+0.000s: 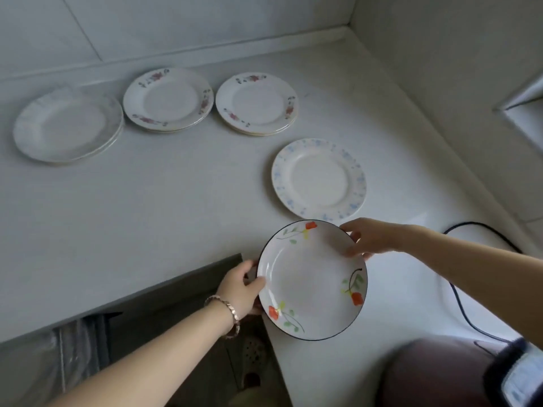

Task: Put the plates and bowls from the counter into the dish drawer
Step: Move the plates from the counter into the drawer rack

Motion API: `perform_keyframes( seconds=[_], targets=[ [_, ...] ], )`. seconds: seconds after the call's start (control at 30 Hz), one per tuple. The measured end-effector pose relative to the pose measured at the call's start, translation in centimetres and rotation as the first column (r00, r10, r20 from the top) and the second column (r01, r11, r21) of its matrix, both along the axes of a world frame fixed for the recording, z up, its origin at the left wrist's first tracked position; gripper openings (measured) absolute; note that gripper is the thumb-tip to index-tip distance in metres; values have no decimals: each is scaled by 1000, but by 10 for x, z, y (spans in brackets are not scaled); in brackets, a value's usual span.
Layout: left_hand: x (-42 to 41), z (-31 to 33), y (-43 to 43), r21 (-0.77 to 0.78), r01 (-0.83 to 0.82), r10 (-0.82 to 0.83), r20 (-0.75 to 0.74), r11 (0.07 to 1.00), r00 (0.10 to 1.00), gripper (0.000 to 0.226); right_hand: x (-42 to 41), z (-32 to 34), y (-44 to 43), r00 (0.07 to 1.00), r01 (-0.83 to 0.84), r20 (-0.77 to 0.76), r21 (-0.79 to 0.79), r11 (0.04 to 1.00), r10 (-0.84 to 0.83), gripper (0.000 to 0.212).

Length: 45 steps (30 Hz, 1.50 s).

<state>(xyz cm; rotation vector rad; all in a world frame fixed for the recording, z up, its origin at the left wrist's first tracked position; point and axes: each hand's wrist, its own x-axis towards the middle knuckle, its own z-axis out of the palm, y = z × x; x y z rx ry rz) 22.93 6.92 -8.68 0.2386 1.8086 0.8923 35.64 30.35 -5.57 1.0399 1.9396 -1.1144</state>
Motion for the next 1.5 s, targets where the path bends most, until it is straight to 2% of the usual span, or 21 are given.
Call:
perform_keyframes(
  seconds=[0.1,0.27,0.37,0.47,0.6,0.73,0.83,1.0,1.07,1.17,1.37,1.5],
  targets=[
    [-25,16,-43,51,-104,106,-35,993,994,22,-33,15,-33,996,-30,-80,-44,999,27,46],
    [-64,32,-143,84,-296,305,-115,951,946,14,-93,34,-119,988,-71,-150,-179,981,45,35],
    [-87,37,-216,84,-408,416,-177,909,892,22,-126,37,-188,980,-76,-196,-267,961,23,36],
    [-114,36,-297,59,-518,515,-245,854,821,16,-157,29,-269,973,-68,-231,-342,937,-13,35],
    [-152,27,-407,56,-605,586,-331,794,739,20,-196,7,-385,967,-46,-248,-394,918,-58,32],
    [-178,11,-497,10,-617,600,-247,787,761,16,-224,-28,-478,973,37,-189,-435,900,-131,35],
    [-193,-14,-549,-61,-674,655,-184,736,733,11,-237,-56,-531,973,123,-127,-420,899,-192,39],
    [-215,-68,-582,-199,-670,648,-171,715,742,13,-251,-105,-584,967,226,-28,-374,899,-255,40],
    [-225,-93,-584,-231,-694,678,-157,682,718,12,-260,-124,-594,964,249,5,-349,903,-264,37],
    [-240,-132,-581,-280,-663,616,-245,695,749,20,-275,-149,-605,956,288,26,-281,916,-293,24],
    [-276,-181,-554,-266,-609,519,-338,747,785,28,-304,-202,-602,934,344,-88,-44,938,-346,12],
    [-298,-204,-536,-242,-595,491,-377,766,785,33,-318,-231,-600,928,350,-153,37,936,-341,29]
  ],
)
